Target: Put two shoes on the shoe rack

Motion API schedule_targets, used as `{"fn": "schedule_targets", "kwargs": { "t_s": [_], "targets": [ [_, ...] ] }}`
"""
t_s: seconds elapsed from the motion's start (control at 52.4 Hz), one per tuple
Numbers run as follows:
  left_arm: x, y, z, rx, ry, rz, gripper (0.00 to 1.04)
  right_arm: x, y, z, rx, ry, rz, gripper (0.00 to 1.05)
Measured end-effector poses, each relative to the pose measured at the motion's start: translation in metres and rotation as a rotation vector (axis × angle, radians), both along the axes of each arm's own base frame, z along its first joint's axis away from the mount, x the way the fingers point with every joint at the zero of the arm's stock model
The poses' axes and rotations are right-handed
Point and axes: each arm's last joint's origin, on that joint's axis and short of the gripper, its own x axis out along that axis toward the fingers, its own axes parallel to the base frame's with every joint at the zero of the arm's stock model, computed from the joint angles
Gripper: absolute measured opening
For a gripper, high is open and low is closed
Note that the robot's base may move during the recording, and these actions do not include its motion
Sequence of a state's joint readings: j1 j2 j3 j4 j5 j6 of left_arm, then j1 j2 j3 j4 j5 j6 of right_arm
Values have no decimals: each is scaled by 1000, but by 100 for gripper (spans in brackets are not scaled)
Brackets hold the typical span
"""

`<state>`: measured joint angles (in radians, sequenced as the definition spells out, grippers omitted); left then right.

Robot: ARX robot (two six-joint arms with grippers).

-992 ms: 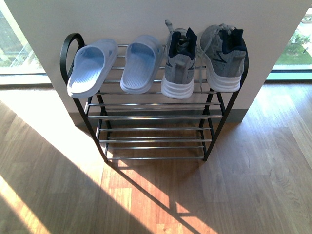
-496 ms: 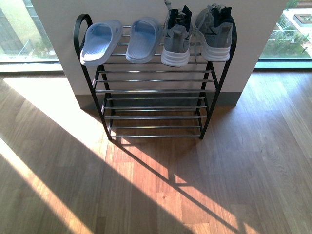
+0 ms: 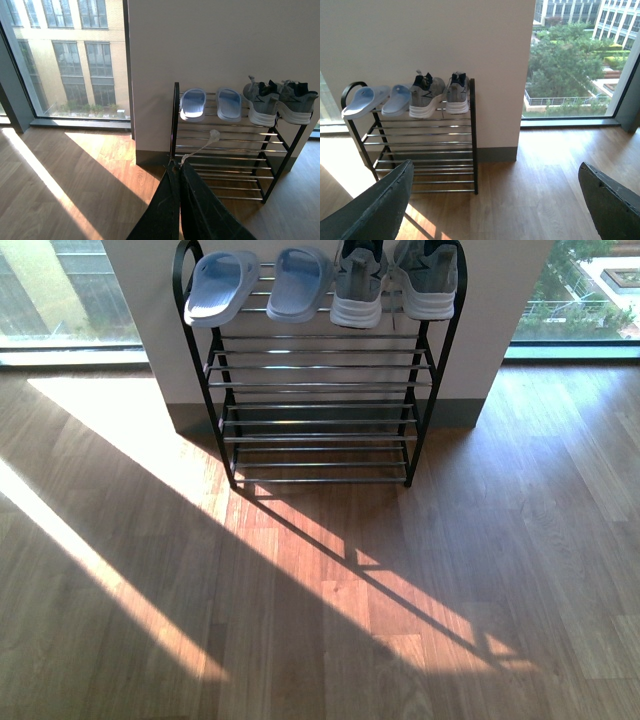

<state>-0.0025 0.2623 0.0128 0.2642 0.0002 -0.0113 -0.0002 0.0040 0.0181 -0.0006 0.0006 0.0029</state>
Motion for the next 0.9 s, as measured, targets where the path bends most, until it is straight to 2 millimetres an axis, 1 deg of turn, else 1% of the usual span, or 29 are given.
{"fn": "schedule_targets", "kwargs": {
  "t_s": [0.324, 0.401, 0.477, 0.897],
  "targets": [
    [-6, 0, 0, 0, -1, 0, 1, 0, 0, 0, 0, -1, 0, 96],
    [-13, 0, -5, 1, 36, 0, 1, 0, 0, 0, 0, 0, 0, 96],
    [-16, 0, -4, 1, 14, 0, 1, 0, 0, 0, 0, -1, 0, 96],
    [-16, 0, -4, 1, 18, 0, 1, 0, 0, 0, 0, 0, 0, 96]
  ]
}}
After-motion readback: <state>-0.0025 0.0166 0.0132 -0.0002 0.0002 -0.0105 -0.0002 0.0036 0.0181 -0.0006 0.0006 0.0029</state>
